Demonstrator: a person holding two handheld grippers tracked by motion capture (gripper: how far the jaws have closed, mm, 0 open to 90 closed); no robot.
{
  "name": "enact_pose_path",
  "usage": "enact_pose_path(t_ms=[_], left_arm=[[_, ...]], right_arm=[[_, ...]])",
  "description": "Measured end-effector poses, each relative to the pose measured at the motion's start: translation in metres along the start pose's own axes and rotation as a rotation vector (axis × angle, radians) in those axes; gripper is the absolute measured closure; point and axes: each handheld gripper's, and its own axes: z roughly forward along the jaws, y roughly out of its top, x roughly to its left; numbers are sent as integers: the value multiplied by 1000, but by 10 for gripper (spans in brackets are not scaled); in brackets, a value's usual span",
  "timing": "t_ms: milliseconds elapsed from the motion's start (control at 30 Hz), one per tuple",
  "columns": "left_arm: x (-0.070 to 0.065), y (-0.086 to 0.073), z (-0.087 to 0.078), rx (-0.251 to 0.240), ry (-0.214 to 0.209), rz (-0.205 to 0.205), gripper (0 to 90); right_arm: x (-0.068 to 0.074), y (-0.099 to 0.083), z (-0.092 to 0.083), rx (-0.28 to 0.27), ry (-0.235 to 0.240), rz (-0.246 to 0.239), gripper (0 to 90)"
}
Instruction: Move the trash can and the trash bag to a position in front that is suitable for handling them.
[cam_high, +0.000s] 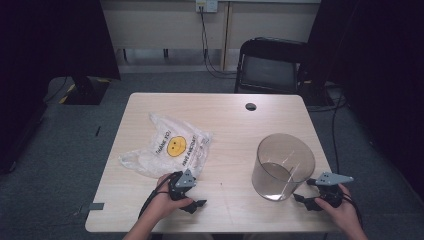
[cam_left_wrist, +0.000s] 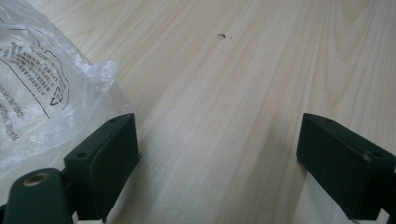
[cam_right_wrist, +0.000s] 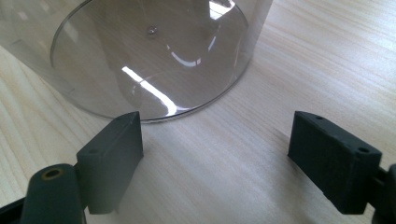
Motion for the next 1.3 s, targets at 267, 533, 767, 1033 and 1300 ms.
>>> enact_pose_path(t_ms=[267, 533, 767, 1033, 1300], left_arm=[[0, 0, 0, -1, 0, -3, 121], [0, 0, 0, 2, -1, 1, 121], [0, 0, 0, -1, 0, -2, 121], [0, 0, 0, 0, 0, 0, 121], [0, 0, 0, 0, 0, 0, 122]], right_arm=[[0, -1, -1, 1, 1, 3, 169], [-1, -1, -2, 1, 3, 6, 161], [-5, -3, -6, -9, 16, 67, 167], [0, 5, -8, 0, 27, 36, 176], [8, 13, -7, -2, 76, -10, 177]])
